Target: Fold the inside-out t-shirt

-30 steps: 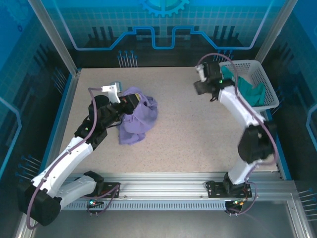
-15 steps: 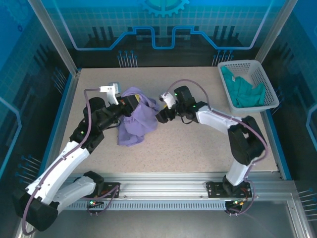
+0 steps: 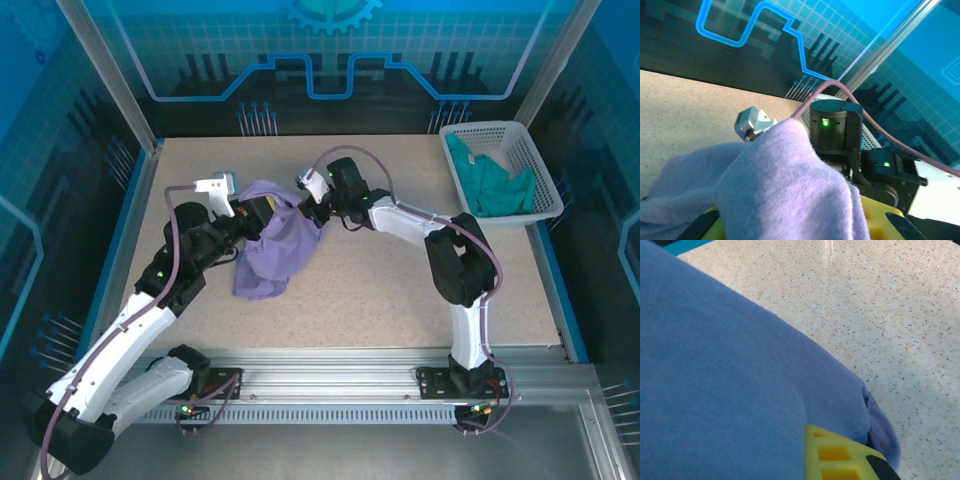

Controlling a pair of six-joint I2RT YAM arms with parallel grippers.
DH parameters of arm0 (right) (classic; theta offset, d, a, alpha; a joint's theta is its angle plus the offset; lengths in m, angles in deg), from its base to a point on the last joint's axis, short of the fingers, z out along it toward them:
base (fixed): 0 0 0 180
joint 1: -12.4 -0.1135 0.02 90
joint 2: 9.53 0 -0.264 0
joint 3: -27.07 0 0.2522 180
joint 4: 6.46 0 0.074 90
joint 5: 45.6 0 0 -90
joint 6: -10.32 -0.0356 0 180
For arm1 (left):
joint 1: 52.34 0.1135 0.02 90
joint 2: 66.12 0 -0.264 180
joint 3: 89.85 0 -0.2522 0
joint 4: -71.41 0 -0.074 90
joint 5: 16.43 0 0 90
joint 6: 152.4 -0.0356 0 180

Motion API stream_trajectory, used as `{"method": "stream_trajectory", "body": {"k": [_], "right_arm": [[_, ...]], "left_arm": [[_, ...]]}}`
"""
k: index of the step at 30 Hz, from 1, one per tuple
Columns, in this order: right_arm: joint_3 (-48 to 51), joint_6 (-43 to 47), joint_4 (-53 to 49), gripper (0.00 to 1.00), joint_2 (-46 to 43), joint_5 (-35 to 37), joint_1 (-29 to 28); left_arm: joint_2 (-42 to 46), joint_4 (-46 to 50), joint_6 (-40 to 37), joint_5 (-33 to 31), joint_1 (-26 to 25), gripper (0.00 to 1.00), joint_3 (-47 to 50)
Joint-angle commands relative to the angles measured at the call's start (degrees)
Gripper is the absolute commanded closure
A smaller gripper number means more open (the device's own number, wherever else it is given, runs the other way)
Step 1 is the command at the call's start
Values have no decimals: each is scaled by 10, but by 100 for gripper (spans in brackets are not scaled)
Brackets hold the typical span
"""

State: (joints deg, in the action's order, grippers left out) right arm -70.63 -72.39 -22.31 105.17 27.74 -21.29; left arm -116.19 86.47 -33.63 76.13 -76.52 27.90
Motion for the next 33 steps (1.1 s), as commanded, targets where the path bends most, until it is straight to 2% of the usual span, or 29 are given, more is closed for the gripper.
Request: {"method": "stream_trajectory", "body": {"k": [1,4,11,15,20,22,24,28,30,33], "right_arm": [[30,7,-25,100,-84,41,9],[70,-8,-40,100,-191,67,29],[65,-6,-127,100,-439,132,39],[32,-7,-180,100,-518,148,36],[7,-23,-219,100,-575,141,25],[12,-25,-217,100,-579,148,25],[21,-20,-210,100,-562,178,26],[10,-18,-186,100,-456,237,66],[-25,-48,-194,100,-382,206,100],[-95,-69,-235,100,-280,173,108]], "left_arm": [[13,3,-27,-66,-3,79,5],[13,-6,-39,-94,-3,78,-9],[16,-19,-76,-75,-3,74,-109],[30,-31,-98,-79,-3,73,-145],[50,-36,-95,-62,-3,73,-160],[49,-45,-90,-76,-3,74,-148],[33,-51,-90,-115,-3,76,-134],[-60,-65,-145,-227,4,82,-143],[-129,-46,-155,-232,22,82,-177],[-203,36,-148,-189,26,80,-230]]}}
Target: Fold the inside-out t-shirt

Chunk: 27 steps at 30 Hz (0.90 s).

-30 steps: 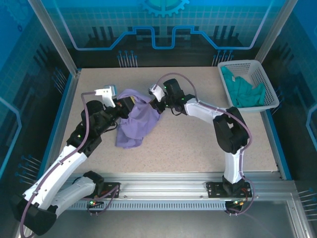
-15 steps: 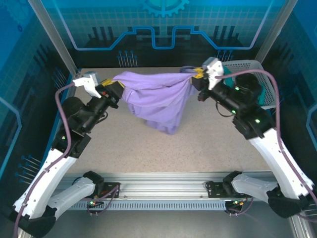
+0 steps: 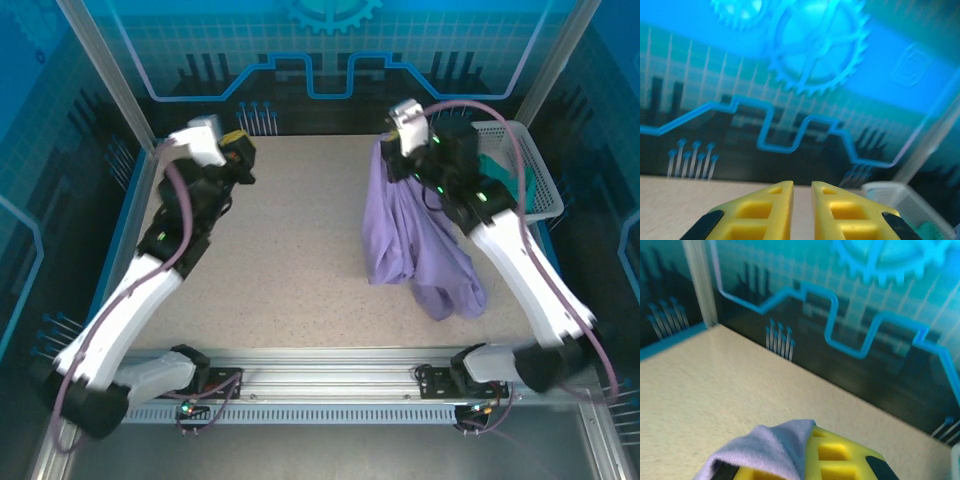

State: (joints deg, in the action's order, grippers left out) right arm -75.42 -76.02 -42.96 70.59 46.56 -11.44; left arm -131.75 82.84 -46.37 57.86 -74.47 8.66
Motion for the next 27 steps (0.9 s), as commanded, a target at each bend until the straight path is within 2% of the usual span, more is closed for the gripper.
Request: {"method": "stream_trajectory", "body": {"k": [1,3,6,12,17,22,25,27], "right_arm": [[-59,-32,-37,100,83,-14,5],[-65,-35,-37,100,102,-18,-2],[-61,-37,-31,100,106,-21,1],[-63,-38,-58,100,140,-20,15],[-70,-50,-69,100,171,-27,24],[-74,-53,-73,100,174,-33,23],[-73,-51,-76,100,169,-26,25],[-70,-51,-75,100,164,-26,27]], "left_arm": [[-57,84,-13,16,5,78,-36],[-54,63,-2,73,3,71,1],[-24,-6,25,141,-2,58,112],[-22,-86,53,197,-17,39,265],[-113,-112,15,215,-61,29,269],[-228,-123,-1,194,-91,28,210],[-281,-128,-2,202,-104,34,178],[-307,-131,-2,183,-108,41,163]]}}
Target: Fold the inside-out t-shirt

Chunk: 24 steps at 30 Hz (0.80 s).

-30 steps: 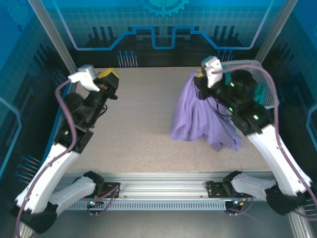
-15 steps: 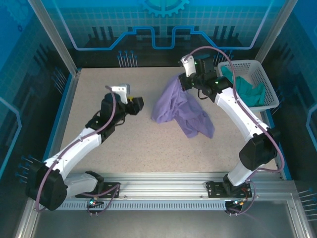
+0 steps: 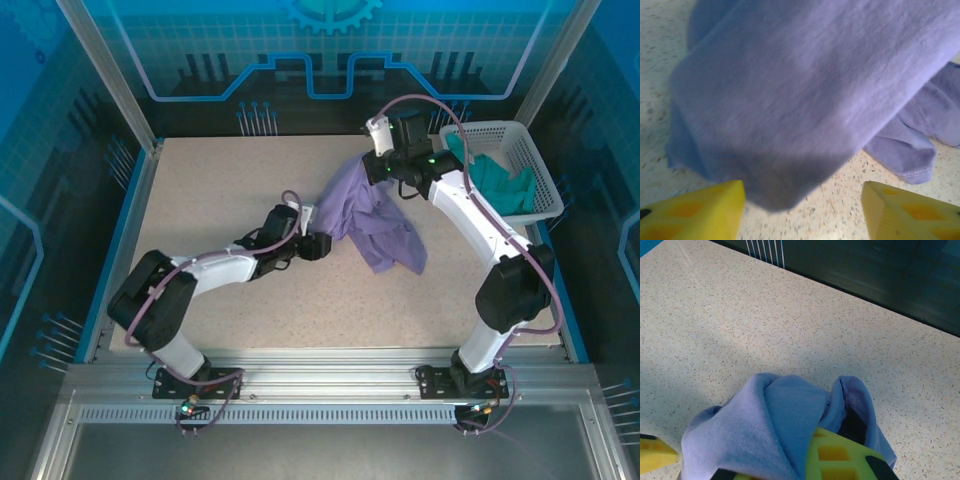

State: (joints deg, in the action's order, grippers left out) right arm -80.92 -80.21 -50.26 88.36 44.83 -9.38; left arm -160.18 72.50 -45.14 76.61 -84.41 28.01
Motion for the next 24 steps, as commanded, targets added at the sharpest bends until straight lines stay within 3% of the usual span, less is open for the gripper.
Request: {"method": "stream_trajectory", "body": {"k": [1,4,8,9,16,20,24], "right_arm": [[-15,-9,-3,100,-15,-9,8],[-5,-6,-3,100,-24,-7,9],[15,-4,2,100,-46,-4,18],[20,0,3,100,-57,-6,20],[62,14,45,100,-204,-47,14],[83,30,94,100,-316,-60,-18],[69,51,100,100,-383,-59,-65]], "left_arm": [[-32,-27,-14,-19,-9,45,-36],[-52,-24,-27,-71,-8,59,-55],[-46,-24,-48,-104,-8,96,-65],[-32,-19,-56,-115,-8,100,-63],[216,-8,-92,-194,-8,100,-35],[352,28,-116,-212,-8,100,-92],[415,49,-120,-197,-8,100,-153]]}}
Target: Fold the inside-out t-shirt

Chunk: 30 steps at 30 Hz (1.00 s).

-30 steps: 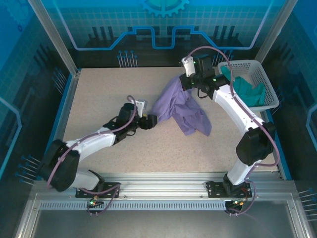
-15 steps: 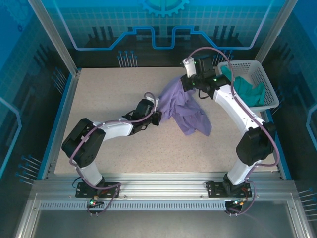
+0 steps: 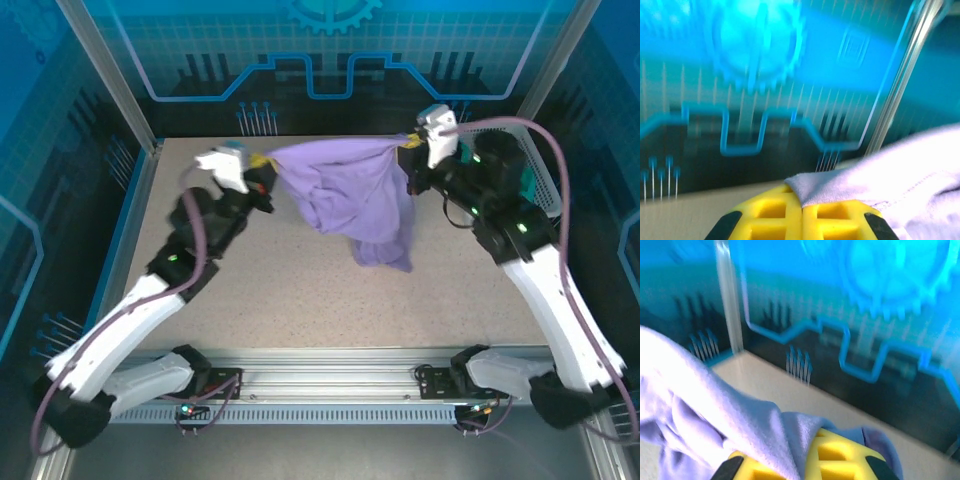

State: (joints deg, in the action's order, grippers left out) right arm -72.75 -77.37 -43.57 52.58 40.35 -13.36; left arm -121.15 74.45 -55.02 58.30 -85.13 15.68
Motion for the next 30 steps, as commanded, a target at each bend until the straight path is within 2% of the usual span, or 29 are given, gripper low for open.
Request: {"method": "stream_trajectory", "body": {"k": [1,8,12,14,16,18,19,20,22,23,25,26,28,30], "right_arm": [[-20,25,27,100,-32,-18,-33],[-36,23,23,100,-53,-26,-79],[-18,23,32,100,-14,31,-81],[3,26,60,100,25,101,-79],[18,17,101,100,85,159,-64],[-7,-17,98,100,173,187,-29],[-38,-37,79,92,231,192,-6],[-79,-58,49,85,291,190,15],[-169,-81,-27,69,397,186,45],[-210,-84,-66,62,443,186,53],[-234,-80,-107,53,485,187,54],[-216,-80,-107,49,484,179,52],[-151,-94,-94,44,459,150,51],[-69,-119,-76,42,422,111,49]], "left_arm": [[32,39,-21,-10,-1,100,-44],[50,74,-27,-9,-2,100,-97],[5,72,-46,-100,5,100,-97],[-46,63,-41,-111,45,100,-97],[-117,74,11,-67,117,100,-116],[-212,81,31,-47,155,100,-154],[-272,96,25,-53,163,100,-188],[-332,126,19,-58,169,89,-230],[-425,197,4,-77,176,46,-316],[-463,235,-1,-93,178,34,-350],[-486,282,0,-107,179,25,-367],[-473,279,7,-103,179,23,-339],[-417,251,45,-77,179,20,-252],[-348,217,112,-12,177,17,-144]]}}
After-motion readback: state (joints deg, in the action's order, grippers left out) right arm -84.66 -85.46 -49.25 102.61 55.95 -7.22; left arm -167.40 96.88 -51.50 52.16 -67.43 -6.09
